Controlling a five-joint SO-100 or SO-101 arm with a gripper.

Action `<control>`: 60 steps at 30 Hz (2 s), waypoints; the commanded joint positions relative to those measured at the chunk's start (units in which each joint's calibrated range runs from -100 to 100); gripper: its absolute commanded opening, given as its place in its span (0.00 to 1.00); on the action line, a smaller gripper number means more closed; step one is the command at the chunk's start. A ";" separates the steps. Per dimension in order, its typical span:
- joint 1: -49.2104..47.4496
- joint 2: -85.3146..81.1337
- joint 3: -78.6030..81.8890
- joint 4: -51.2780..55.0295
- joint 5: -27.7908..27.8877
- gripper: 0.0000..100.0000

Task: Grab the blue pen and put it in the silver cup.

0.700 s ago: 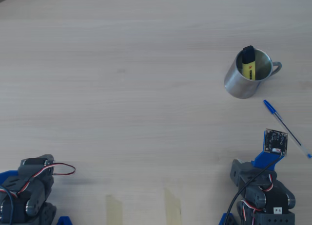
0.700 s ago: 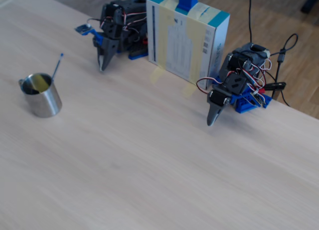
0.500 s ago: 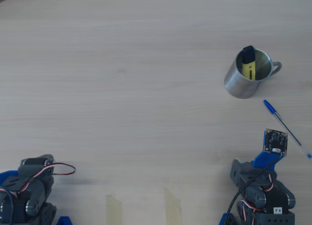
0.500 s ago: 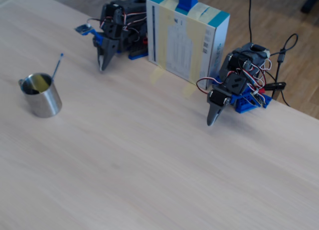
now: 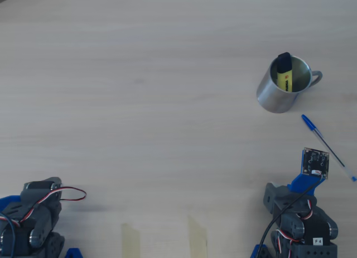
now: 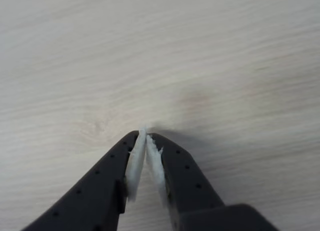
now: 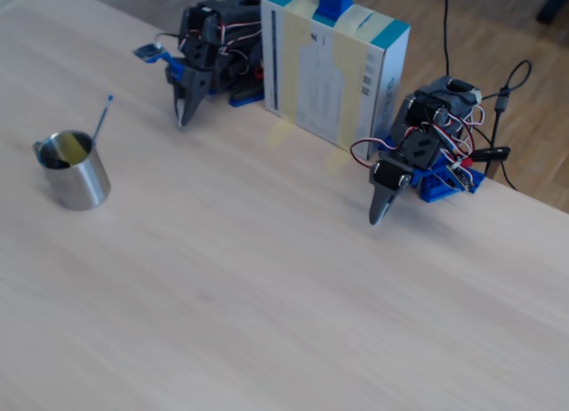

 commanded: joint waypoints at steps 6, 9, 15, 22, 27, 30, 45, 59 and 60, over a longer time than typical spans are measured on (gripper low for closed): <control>0.54 0.49 0.36 0.57 -0.13 0.06; 0.54 0.58 0.18 0.57 -0.39 0.16; 0.45 0.74 0.09 0.57 -2.37 0.38; 0.54 0.83 -3.54 1.34 -2.00 0.42; -0.07 0.99 -8.26 2.46 -1.79 0.42; 0.11 3.65 -11.34 4.69 -1.74 0.42; 0.54 30.83 -33.75 4.52 5.17 0.42; 5.86 36.74 -43.18 -0.03 16.92 0.42; 5.86 36.65 -43.09 -1.40 17.81 0.42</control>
